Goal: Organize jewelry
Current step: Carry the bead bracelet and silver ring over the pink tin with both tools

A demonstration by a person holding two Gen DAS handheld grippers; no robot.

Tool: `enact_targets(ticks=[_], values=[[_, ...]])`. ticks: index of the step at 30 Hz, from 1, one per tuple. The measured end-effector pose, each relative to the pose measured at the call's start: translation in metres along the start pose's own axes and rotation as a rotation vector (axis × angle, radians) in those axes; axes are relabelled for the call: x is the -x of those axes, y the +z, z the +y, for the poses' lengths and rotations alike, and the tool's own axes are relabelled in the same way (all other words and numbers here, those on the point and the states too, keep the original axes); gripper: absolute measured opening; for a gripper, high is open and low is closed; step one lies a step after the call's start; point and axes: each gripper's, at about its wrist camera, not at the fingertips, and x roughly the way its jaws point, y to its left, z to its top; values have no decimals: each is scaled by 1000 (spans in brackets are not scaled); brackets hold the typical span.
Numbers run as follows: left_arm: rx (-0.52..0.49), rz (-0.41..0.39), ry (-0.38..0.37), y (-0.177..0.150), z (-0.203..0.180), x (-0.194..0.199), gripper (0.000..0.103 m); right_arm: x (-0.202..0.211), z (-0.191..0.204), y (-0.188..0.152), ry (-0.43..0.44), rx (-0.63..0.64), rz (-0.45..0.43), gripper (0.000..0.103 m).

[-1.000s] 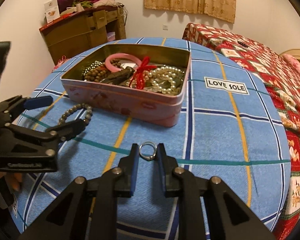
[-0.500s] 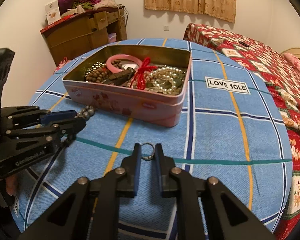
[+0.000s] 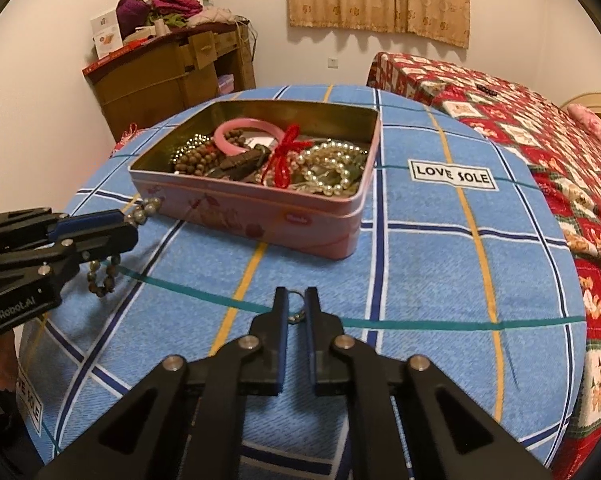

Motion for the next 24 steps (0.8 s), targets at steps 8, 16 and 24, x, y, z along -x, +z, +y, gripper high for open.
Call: enact_targets(ticks=[8, 16, 24], values=[[7, 3, -2, -2, 1, -2, 19, -3, 4, 1, -9, 9, 9, 35], [18, 8, -5, -5, 4, -3, 19, -14, 9, 4, -11, 44, 61, 21], [18, -25, -7, 2, 6, 8, 19, -4, 12, 1, 9, 45, 40, 5]])
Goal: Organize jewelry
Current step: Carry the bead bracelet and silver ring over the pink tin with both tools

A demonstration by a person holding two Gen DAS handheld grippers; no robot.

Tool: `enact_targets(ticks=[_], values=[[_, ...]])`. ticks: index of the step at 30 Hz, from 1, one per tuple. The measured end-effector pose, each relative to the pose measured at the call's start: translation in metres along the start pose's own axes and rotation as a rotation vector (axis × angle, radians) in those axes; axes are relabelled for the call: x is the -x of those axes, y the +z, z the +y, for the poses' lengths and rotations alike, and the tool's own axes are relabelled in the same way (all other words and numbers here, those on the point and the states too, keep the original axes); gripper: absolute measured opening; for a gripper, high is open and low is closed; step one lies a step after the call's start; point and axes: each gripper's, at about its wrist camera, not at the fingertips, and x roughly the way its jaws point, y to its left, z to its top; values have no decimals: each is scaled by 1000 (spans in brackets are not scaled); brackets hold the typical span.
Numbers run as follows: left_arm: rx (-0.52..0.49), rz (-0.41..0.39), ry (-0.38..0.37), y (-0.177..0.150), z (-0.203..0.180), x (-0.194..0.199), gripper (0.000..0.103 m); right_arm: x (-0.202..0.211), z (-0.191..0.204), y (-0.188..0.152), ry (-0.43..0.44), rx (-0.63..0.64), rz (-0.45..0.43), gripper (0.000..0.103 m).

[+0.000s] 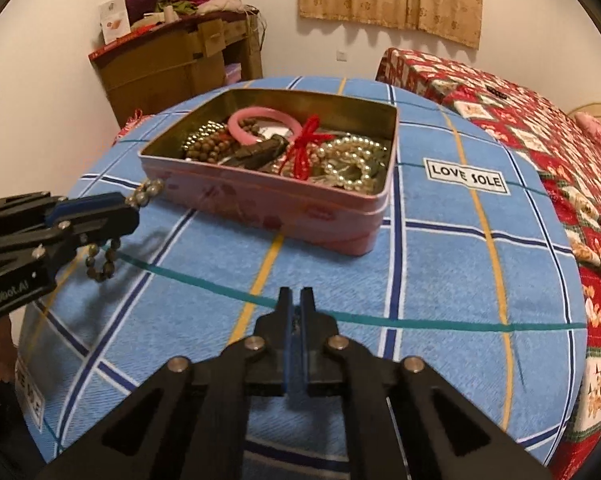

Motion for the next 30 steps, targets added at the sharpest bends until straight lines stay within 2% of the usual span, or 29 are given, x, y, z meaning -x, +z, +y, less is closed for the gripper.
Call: enact_targets(ticks=[3, 4, 6, 7, 8, 9, 11, 12, 13, 15, 17, 22, 30], values=[[0, 1, -1, 0, -1, 0, 19, -2, 4, 2, -9, 21, 12, 5], [2, 4, -2, 1, -1, 0, 19, -2, 5, 2, -12, 25, 9, 8], [1, 11, -3, 0, -2, -2, 19, 0, 6, 2, -13, 24, 2, 23], [1, 12, -4, 0, -2, -3, 19, 0, 6, 2, -7, 19, 1, 41], [1, 13, -5, 0, -3, -3, 19, 1, 5, 1, 3, 14, -1, 55], [-1, 13, -7, 0, -3, -4, 19, 2, 5, 1, 1, 13, -6, 57], [-4, 14, -10, 0, -4, -5, 19, 1, 7, -2, -12, 25, 4, 55], [-4, 14, -10, 0, -4, -5, 19, -1, 7, -3, -15, 28, 16, 51], [-3, 14, -11, -2, -3, -5, 19, -3, 7, -5, -11, 29, 28, 43], [-2, 15, -10, -2, -2, -6, 19, -4, 10, -9, -21, 46, 28, 40], [1, 13, -10, -2, -1, -5, 19, -2, 11, -11, -22, 59, 24, 23], [-2, 0, -9, 0, -2, 0, 19, 2, 12, -13, -6, 59, 17, 23], [-25, -33, 1, 16, -3, 8, 19, 26, 14, 6, -2, 63, -62, 23]])
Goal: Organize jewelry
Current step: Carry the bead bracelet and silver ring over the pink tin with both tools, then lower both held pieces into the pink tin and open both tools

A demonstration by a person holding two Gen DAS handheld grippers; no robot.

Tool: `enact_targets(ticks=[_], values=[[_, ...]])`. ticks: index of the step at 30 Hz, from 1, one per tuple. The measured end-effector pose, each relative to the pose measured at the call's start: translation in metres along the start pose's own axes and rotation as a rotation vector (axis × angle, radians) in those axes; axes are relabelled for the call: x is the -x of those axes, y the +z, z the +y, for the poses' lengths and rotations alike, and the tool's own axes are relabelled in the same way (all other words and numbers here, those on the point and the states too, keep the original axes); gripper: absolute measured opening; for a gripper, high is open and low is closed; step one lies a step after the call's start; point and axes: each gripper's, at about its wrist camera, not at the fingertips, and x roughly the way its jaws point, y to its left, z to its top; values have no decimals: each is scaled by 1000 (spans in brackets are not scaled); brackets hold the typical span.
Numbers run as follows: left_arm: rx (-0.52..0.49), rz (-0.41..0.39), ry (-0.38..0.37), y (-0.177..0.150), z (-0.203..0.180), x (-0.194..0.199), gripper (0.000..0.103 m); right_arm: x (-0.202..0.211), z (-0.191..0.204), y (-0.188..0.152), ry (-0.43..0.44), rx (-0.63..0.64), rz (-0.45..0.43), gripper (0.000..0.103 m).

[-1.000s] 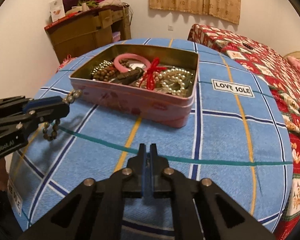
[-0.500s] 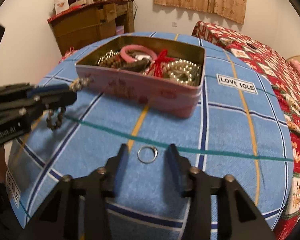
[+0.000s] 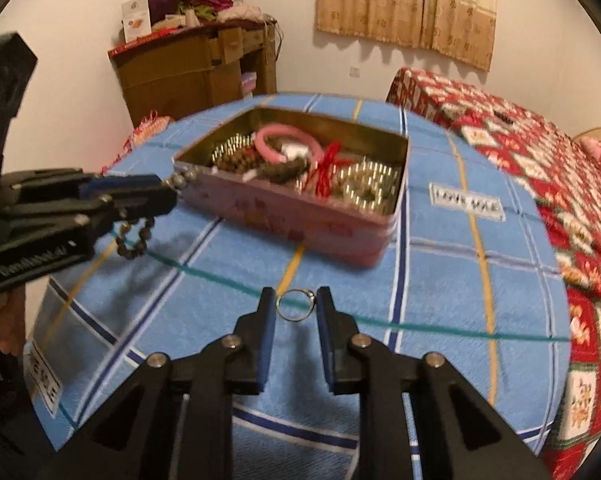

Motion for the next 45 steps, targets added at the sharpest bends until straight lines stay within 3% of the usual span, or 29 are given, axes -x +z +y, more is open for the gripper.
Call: enact_targets(ticks=[15, 30, 32, 33, 34, 35, 36, 38, 45], values=[[-27, -37, 39, 43, 10, -11, 19, 7, -11, 57, 12, 17, -94, 23], [-26, -22, 71, 70, 22, -46, 20, -30, -25, 94, -8, -4, -90, 23], [-15, 7, 70, 70, 24, -56, 21, -38, -26, 95, -5, -3, -74, 24], [-16, 23, 74, 69, 23, -60, 37, -42, -27, 94, -11, -4, -67, 24], [-26, 21, 99, 68, 22, -62, 71, -45, -28, 93, -18, -10, -64, 25], [-28, 7, 125, 67, 21, -61, 86, -46, -29, 92, -16, -19, -62, 29], [-22, -18, 148, 66, 22, -58, 91, -46, -30, 91, -16, -23, -63, 35], [0, -18, 101, 64, 24, -57, 91, -43, -34, 88, -27, -39, -71, 40], [16, -56, 108, 66, 26, -40, 92, -28, -40, 81, -50, -69, -82, 49]])
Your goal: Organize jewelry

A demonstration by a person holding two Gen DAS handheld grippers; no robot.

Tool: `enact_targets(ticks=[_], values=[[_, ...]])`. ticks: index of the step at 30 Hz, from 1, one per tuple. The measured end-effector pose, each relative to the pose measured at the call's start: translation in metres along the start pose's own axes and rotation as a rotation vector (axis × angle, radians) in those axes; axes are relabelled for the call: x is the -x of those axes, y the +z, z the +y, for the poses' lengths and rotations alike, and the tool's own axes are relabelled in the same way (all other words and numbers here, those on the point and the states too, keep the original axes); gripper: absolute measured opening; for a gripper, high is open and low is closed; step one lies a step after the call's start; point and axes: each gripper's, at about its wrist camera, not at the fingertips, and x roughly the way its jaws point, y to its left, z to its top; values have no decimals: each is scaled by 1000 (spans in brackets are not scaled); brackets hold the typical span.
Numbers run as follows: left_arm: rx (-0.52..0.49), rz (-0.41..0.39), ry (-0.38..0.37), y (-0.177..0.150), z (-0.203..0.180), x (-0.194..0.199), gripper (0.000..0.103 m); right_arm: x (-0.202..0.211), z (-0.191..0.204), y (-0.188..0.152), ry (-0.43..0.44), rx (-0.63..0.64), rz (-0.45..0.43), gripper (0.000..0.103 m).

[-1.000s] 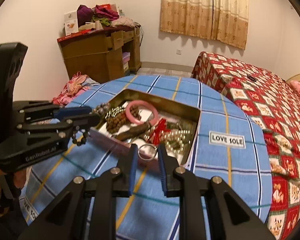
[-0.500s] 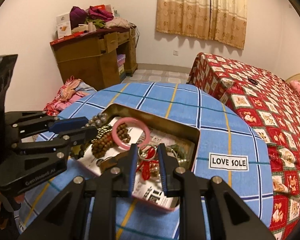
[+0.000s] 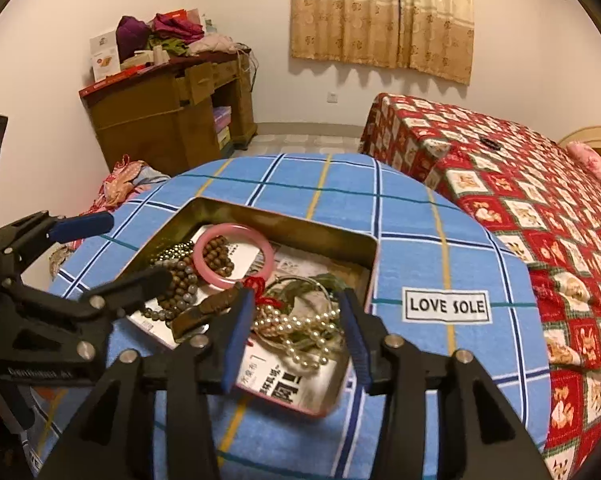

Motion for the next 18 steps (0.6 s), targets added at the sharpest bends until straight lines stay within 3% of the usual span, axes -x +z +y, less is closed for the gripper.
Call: enact_targets(ticks=[18], values=[[34, -44, 23, -5, 11, 39, 93, 30, 5, -2, 1, -7, -41, 52]])
